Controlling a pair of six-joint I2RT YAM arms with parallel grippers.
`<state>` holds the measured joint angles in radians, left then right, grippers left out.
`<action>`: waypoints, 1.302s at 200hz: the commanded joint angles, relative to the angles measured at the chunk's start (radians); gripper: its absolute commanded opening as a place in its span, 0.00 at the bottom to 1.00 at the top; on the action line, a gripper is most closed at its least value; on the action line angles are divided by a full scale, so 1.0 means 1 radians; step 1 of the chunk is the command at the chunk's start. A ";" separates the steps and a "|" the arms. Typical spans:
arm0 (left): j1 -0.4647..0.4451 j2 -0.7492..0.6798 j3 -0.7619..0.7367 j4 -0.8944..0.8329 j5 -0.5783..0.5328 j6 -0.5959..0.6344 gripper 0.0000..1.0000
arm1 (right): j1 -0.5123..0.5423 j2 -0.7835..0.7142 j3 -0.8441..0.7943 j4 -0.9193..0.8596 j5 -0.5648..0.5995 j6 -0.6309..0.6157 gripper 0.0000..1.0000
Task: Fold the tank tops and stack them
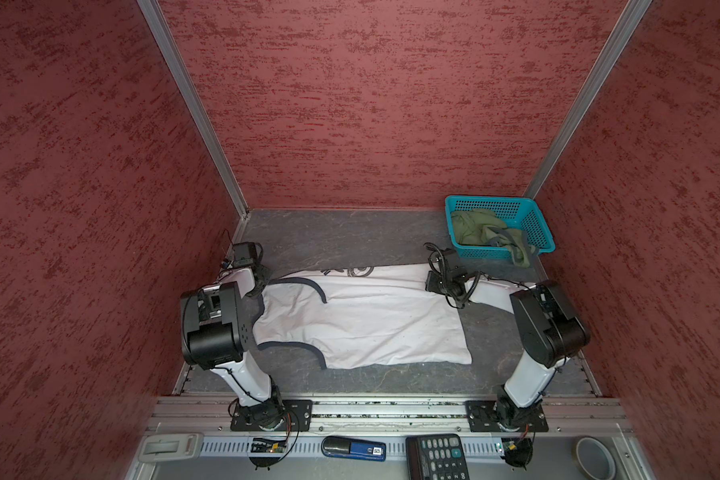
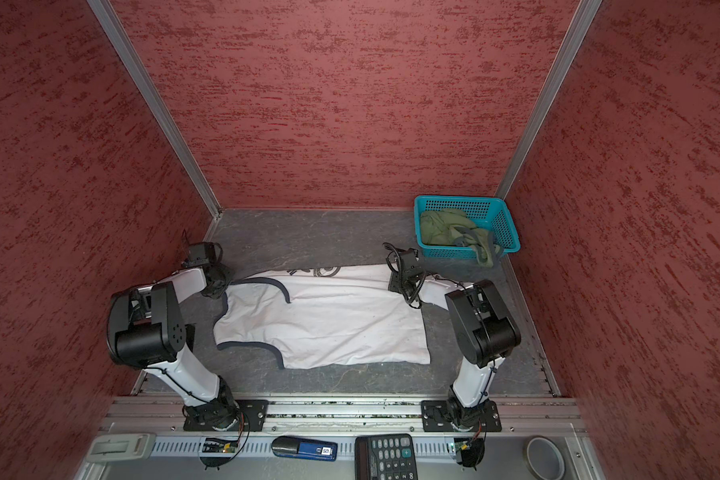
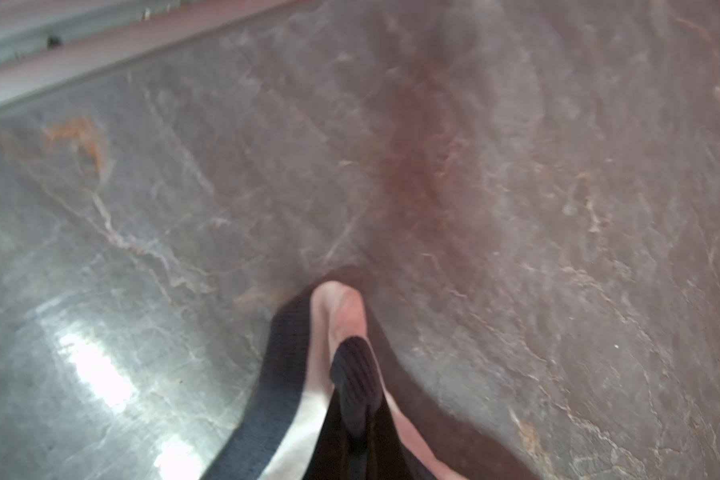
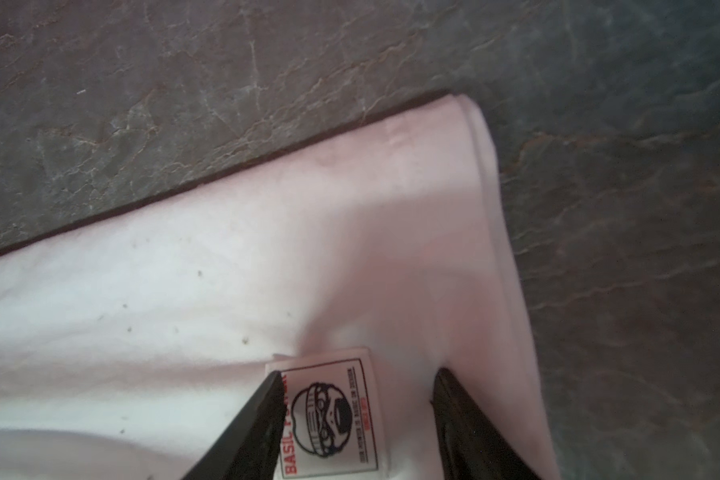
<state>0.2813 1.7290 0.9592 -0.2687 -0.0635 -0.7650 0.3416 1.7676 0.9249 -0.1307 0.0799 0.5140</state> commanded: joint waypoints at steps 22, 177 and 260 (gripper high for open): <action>0.027 0.008 -0.014 0.052 0.036 -0.038 0.04 | -0.024 0.027 -0.005 -0.099 0.069 0.034 0.59; -0.034 -0.286 -0.079 -0.049 0.042 -0.034 0.52 | -0.026 -0.072 0.022 -0.073 -0.032 -0.020 0.64; -0.102 0.064 0.063 -0.066 0.192 -0.012 0.42 | 0.030 -0.026 0.066 -0.046 -0.122 -0.043 0.64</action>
<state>0.1646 1.7535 1.0264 -0.3252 0.1040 -0.7853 0.3626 1.7187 0.9695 -0.1841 -0.0040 0.4808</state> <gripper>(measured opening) 0.436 0.638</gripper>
